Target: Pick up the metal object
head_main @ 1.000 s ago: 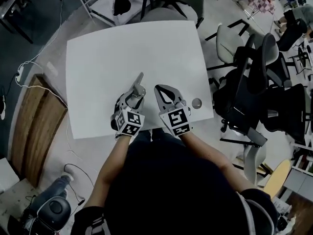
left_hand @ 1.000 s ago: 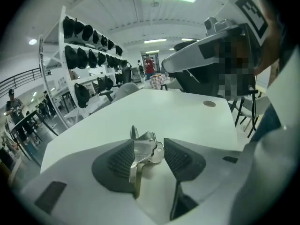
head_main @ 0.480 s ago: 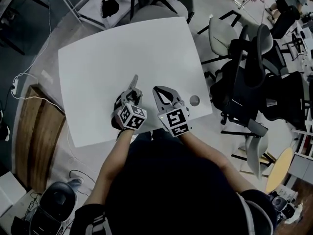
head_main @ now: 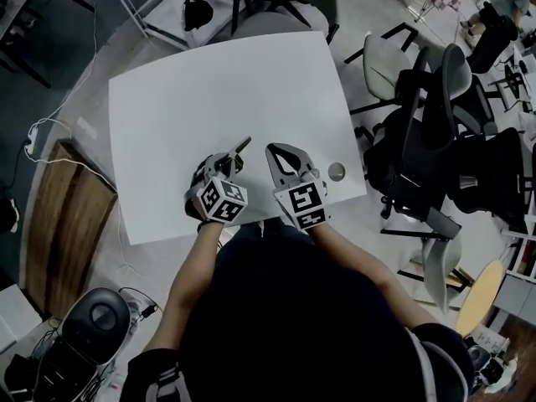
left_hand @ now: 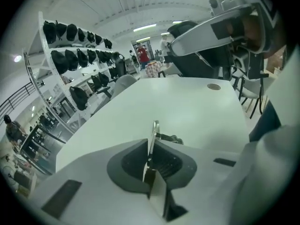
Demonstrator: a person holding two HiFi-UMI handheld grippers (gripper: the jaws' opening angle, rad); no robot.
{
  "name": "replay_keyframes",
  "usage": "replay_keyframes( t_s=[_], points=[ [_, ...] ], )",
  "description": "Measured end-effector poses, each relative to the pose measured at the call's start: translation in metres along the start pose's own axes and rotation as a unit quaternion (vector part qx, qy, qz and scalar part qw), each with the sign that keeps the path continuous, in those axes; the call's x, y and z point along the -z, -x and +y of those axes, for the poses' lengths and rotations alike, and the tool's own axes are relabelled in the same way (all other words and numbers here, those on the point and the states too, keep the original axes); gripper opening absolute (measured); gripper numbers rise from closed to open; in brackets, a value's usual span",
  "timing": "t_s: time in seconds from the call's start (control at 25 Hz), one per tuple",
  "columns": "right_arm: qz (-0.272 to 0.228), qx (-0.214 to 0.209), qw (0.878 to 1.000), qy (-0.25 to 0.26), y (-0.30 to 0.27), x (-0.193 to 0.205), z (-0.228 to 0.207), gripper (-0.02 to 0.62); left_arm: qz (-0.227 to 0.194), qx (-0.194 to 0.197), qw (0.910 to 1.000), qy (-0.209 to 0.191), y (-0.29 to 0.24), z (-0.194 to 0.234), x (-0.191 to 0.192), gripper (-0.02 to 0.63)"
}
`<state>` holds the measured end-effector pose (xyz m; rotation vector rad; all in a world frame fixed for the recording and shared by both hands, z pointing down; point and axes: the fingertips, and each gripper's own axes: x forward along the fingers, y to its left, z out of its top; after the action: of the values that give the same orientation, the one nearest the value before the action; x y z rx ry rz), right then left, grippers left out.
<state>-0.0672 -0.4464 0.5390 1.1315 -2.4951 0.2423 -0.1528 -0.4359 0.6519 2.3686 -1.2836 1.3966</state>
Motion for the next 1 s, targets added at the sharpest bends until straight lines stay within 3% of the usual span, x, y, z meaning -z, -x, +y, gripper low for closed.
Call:
replay_keyframes(
  t_s=[0.28,0.44,0.52,0.68,1.0],
  points=[
    [-0.016,-0.004,1.000,0.009,0.003,-0.012,0.005,0.026,-0.059,-0.036,0.9967,0.042,0.032,0.019,-0.014,0.037],
    [-0.031,0.001,0.999,0.012,0.005,-0.025,0.000,0.026,-0.122,-0.071,0.9869,0.079,0.061,0.040,-0.040,0.037],
    [-0.042,0.006,0.999,0.013,0.007,-0.035,-0.002,0.026,-0.159,-0.087,0.9764,0.116,0.080,0.053,-0.053,0.037],
    [-0.075,0.018,0.997,0.018,0.014,-0.066,-0.008,0.026,-0.230,-0.124,0.9469,0.187,0.122,0.083,-0.075,0.035],
    [-0.160,0.046,0.986,0.026,0.039,-0.149,-0.018,0.026,-0.347,-0.183,0.8947,0.214,0.205,0.124,-0.131,0.035]
  ],
)
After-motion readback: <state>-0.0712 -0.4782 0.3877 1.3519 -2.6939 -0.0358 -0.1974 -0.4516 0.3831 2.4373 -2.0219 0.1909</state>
